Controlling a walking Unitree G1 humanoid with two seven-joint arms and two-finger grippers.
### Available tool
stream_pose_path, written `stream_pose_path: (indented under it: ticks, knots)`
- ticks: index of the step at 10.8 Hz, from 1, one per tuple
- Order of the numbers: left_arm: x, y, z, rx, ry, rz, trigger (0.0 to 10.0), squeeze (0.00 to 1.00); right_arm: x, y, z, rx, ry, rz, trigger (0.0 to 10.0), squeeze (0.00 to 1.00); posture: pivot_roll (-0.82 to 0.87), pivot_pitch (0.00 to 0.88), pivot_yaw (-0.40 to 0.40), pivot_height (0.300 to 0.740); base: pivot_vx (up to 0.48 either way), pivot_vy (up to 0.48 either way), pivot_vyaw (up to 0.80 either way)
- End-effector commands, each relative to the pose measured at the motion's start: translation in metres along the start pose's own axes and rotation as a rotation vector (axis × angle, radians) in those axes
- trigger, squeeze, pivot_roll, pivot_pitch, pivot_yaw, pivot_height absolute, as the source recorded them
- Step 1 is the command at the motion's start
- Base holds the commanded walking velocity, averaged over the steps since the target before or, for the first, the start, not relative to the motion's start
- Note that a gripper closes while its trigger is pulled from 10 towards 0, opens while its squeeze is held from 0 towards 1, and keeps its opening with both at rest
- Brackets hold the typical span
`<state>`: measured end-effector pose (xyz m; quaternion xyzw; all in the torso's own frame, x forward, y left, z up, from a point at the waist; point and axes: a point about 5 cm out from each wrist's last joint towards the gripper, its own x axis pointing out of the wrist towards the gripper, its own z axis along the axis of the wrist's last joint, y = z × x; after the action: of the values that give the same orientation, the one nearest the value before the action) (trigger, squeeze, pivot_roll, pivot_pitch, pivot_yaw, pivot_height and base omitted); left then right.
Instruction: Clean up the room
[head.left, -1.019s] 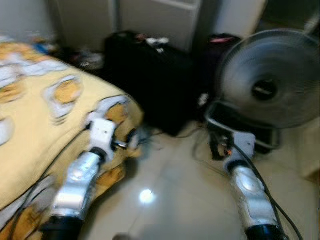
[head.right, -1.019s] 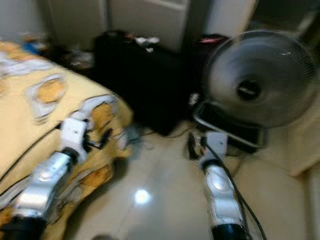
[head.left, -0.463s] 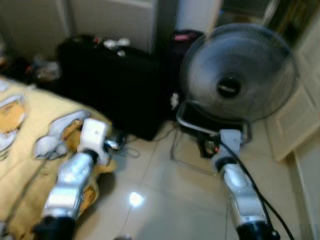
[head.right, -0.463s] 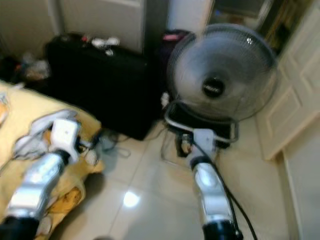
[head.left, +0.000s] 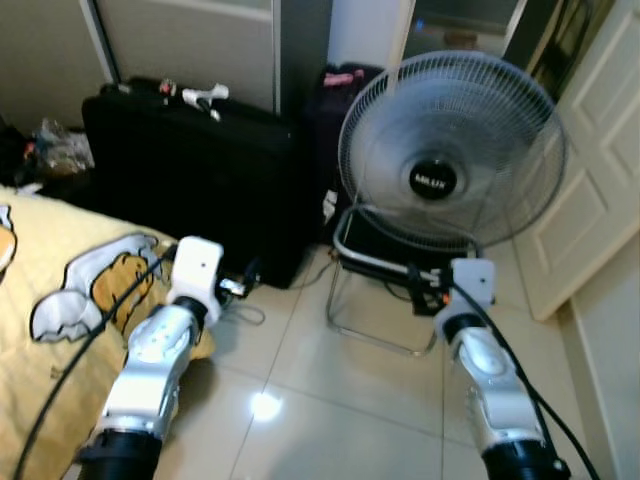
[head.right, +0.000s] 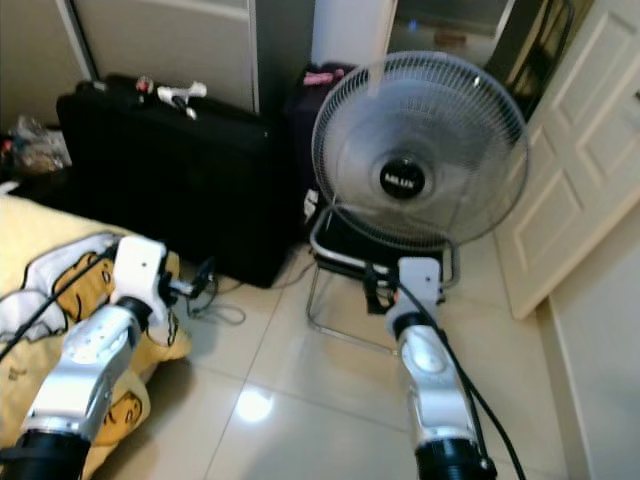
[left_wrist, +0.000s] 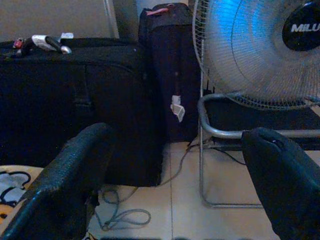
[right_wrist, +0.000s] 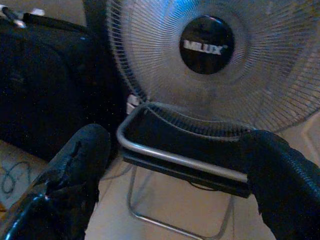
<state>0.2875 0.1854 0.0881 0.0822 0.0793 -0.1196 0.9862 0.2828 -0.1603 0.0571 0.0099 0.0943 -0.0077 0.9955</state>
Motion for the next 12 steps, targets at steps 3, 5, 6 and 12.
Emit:
stream_pose_path:
  ticks: [3,5,6,12]
  knots:
    - [0.0061,-0.0004,0.0066,0.006,-0.028,0.000,10.0,0.59,0.0009,-0.0118,0.0010,0.006,-0.011,-0.055,10.0,0.00,0.01,0.000,-0.022,0.740,0.299,0.000,-0.64]
    - [0.0067,-0.0008,0.0060,0.001,-0.030,0.003,10.0,0.60,0.0013,-0.0111,0.0019,0.000,-0.016,-0.051,10.0,0.00,0.00,0.000,-0.023,0.740,0.315,0.000,-0.45]
    - [0.0065,0.0001,0.0051,-0.003,-0.031,0.011,10.0,0.60,0.0018,-0.0104,0.0021,-0.002,-0.018,-0.048,10.0,0.00,0.01,0.000,-0.025,0.740,0.334,0.000,0.00]
    - [0.0090,0.0014,0.0053,0.002,-0.030,0.005,10.0,0.60,0.0046,-0.0089,0.0034,-0.007,-0.022,-0.043,10.0,0.00,0.01,0.000,-0.023,0.740,0.348,0.000,0.00]
